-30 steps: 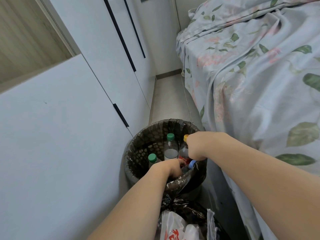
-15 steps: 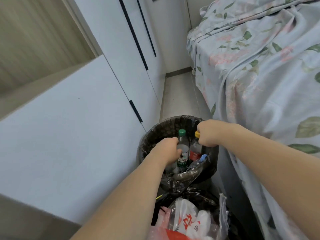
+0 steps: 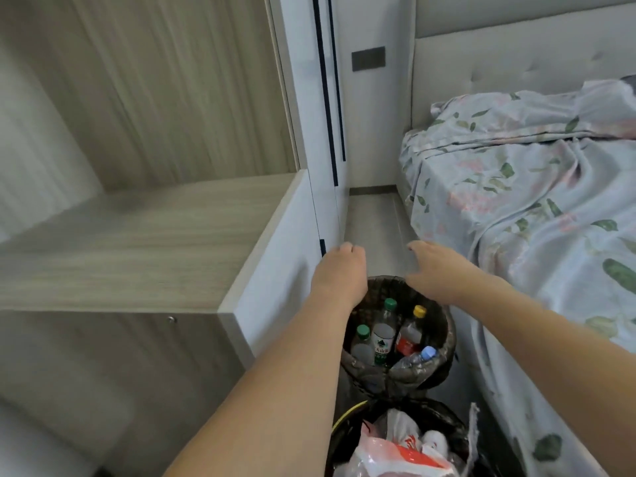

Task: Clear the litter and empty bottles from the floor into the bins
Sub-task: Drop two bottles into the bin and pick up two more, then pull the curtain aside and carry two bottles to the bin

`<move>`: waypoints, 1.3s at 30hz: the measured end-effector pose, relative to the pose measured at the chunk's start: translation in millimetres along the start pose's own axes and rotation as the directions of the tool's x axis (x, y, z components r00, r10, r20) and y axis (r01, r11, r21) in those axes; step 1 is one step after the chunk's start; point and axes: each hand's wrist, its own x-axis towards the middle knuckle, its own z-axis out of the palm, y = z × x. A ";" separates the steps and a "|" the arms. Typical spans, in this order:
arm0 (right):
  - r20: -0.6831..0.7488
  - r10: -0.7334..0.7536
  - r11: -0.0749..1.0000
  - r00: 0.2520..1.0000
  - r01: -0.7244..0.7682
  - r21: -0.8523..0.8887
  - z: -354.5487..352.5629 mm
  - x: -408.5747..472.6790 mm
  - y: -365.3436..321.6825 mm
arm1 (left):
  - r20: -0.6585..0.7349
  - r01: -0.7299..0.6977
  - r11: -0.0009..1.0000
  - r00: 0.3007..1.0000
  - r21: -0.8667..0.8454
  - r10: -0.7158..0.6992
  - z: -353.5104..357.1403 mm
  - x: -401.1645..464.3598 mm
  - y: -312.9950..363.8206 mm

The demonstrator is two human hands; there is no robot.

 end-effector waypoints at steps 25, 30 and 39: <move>-0.253 0.125 0.984 0.959 -0.153 -0.092 -679.7 -147.5 -134.8 | -0.069 -0.114 0.991 0.992 -0.066 0.110 -701.0 157.2 130.1; -0.264 0.165 0.980 0.950 -0.188 -0.065 -698.8 -169.3 -137.1 | -0.071 -0.140 0.989 0.988 -0.042 0.137 -718.6 149.8 132.5; -0.324 0.376 0.918 0.868 -0.396 0.008 -708.6 -220.7 -132.5 | -0.034 -0.323 0.937 0.946 -0.135 0.321 -716.5 161.8 165.0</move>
